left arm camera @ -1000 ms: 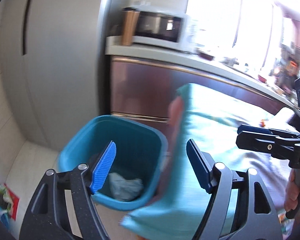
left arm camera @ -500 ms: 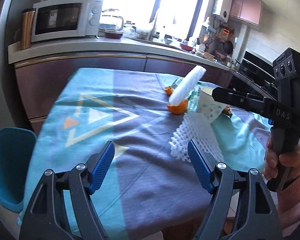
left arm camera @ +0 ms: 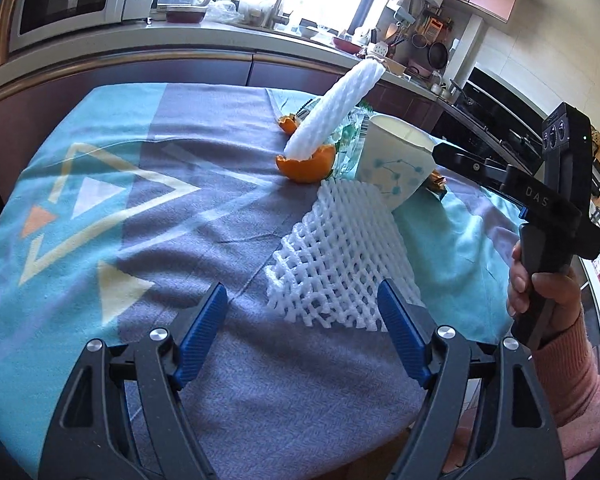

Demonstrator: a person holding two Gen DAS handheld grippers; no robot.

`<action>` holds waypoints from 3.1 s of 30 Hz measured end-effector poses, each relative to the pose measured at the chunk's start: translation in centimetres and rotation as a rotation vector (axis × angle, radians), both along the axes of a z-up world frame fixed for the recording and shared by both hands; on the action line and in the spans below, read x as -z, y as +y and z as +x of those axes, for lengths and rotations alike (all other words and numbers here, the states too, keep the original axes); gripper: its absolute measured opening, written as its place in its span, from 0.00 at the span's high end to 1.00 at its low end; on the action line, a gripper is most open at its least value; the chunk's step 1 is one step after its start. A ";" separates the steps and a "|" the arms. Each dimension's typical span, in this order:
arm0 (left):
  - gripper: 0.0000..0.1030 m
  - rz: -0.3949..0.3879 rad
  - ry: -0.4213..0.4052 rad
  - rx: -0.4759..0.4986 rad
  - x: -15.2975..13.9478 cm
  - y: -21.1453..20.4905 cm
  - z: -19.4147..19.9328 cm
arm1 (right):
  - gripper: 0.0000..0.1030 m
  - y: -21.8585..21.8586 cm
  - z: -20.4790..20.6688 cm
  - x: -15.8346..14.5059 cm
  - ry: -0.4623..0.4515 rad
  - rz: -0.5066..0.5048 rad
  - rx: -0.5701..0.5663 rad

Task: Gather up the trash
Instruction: 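Grasp the white foam net with the left gripper while the right grasps the paper cup, then carry foam net and cup over the teal bin and release both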

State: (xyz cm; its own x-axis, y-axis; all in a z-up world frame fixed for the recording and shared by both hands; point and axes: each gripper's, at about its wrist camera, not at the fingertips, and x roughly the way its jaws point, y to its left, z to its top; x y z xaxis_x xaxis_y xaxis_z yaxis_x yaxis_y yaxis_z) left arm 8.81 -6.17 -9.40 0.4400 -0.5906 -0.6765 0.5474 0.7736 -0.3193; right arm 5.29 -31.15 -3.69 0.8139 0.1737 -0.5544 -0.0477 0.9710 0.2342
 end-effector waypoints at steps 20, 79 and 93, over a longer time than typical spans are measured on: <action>0.73 -0.001 0.041 0.032 0.1 -1.4 0.1 | 0.63 1.0 0.9 0.6 0.017 0.023 -0.081; 0.91 -0.047 -0.183 -0.401 -7.2 20.3 -4.9 | 0.68 16.4 2.2 -3.0 -0.014 0.140 -0.472; 0.91 -0.010 -0.205 -0.582 -7.7 27.6 -5.9 | 0.68 24.0 4.7 -3.4 0.013 0.147 -0.625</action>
